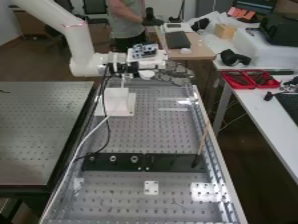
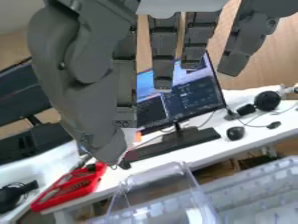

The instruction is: Grab the paper clip and place it in the clear container

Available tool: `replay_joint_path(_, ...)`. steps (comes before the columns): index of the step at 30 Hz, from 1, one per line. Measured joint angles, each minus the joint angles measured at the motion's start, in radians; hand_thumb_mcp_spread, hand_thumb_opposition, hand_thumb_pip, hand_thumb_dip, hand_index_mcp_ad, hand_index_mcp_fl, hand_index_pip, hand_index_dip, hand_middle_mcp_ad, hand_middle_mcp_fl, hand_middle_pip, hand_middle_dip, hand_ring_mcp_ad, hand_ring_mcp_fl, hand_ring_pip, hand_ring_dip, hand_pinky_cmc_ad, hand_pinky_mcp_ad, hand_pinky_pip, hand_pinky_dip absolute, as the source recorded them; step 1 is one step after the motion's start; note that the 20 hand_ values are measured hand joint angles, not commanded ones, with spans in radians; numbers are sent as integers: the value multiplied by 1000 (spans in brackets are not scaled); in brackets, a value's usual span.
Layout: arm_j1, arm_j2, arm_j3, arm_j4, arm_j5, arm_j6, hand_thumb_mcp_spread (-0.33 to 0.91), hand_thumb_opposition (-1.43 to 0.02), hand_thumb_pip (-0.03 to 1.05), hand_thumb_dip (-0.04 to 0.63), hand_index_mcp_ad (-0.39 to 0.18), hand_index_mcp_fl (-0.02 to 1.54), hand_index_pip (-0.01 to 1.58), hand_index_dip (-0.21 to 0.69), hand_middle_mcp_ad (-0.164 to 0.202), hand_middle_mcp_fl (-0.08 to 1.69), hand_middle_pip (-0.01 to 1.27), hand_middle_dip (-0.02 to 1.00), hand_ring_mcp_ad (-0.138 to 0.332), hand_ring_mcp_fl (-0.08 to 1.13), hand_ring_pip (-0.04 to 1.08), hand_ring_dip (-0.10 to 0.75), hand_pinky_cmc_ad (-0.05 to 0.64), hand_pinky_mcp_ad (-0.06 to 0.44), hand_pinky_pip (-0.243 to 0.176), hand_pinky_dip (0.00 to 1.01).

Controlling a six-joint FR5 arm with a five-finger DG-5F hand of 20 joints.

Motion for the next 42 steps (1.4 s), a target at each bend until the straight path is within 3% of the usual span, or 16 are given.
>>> replay_joint_path(11, -18, -97, 73, -109, 16, 46, 445, -1012, 616, 267, -131, 757, 1279, -26, 93, 316, 138, 220, 101, 72, 108, 87, 323, 272, 33, 182)
replay_joint_path(19, -27, -124, 107, -175, 16, 68, 445, -1021, 595, 269, -134, 745, 1283, -26, 93, 316, 138, 220, 101, 72, 108, 87, 323, 272, 37, 195)
replay_joint_path(21, -29, -129, 118, -197, 15, 76, 445, -1019, 614, 269, -136, 705, 1295, -28, 89, 302, 134, 220, 105, 63, 108, 87, 323, 276, 33, 204)
replay_joint_path(26, -40, -134, 126, -234, 12, 91, 429, -942, 663, 269, -136, 431, 1262, -24, 89, 213, 129, 220, 101, 17, 108, 87, 323, 272, 21, 272)
replay_joint_path(33, -52, -103, 101, -224, 5, 81, 393, -848, 721, 269, -136, 271, 1220, -19, 89, 169, 127, 220, 105, 0, 110, 87, 323, 274, -24, 353)
replay_joint_path(42, -71, 47, 14, -177, 8, 40, 340, -822, 696, 269, -136, 202, 1094, -37, 93, 154, 131, 220, 101, 0, 131, 87, 323, 272, -52, 412)
